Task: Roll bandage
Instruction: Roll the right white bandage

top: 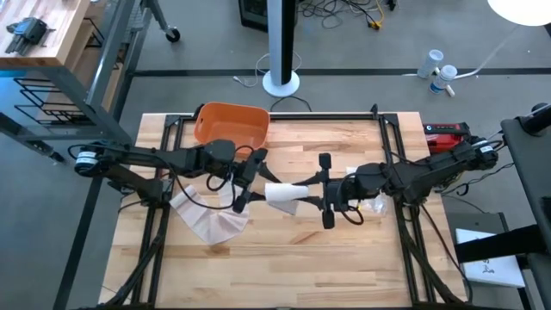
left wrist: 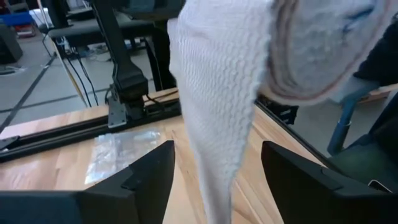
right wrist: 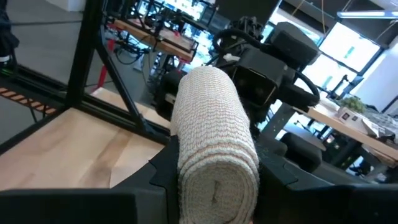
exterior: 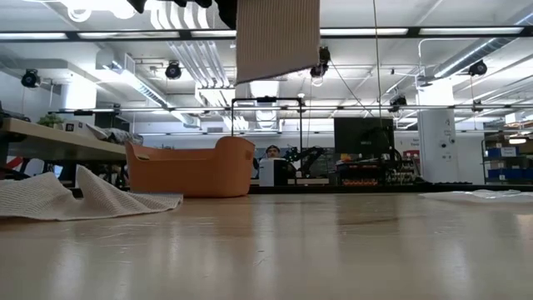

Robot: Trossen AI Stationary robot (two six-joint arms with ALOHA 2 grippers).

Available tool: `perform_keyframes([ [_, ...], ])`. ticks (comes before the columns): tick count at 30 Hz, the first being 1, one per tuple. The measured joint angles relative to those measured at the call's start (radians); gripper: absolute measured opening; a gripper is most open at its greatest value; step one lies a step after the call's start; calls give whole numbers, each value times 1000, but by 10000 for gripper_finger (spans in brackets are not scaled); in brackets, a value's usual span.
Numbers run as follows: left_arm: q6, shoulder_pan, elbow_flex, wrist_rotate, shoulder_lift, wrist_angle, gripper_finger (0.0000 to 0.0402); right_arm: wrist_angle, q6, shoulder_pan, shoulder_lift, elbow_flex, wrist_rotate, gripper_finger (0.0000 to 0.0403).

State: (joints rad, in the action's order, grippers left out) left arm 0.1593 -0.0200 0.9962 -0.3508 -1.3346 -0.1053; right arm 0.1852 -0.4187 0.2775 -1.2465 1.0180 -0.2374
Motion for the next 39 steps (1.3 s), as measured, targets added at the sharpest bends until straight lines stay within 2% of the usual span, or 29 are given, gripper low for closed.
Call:
perform_keyframes([
  [12,0,0,0,0,0,1,291,-15,-1,-2,7,0,-5,121],
  [18,0,0,0,9,0,2,301,-16,-15,-2,7,0,-129,121],
  [23,41,0,0,125,0,1,288,-16,15,6,8,0,-122,121],
  [27,49,0,0,132,-3,1,273,-35,35,5,8,0,-146,121],
  [34,94,-6,0,132,-5,-28,244,-54,53,5,7,0,-263,121],
  [39,112,-9,0,133,-5,-28,220,-52,53,5,9,0,-290,121],
])
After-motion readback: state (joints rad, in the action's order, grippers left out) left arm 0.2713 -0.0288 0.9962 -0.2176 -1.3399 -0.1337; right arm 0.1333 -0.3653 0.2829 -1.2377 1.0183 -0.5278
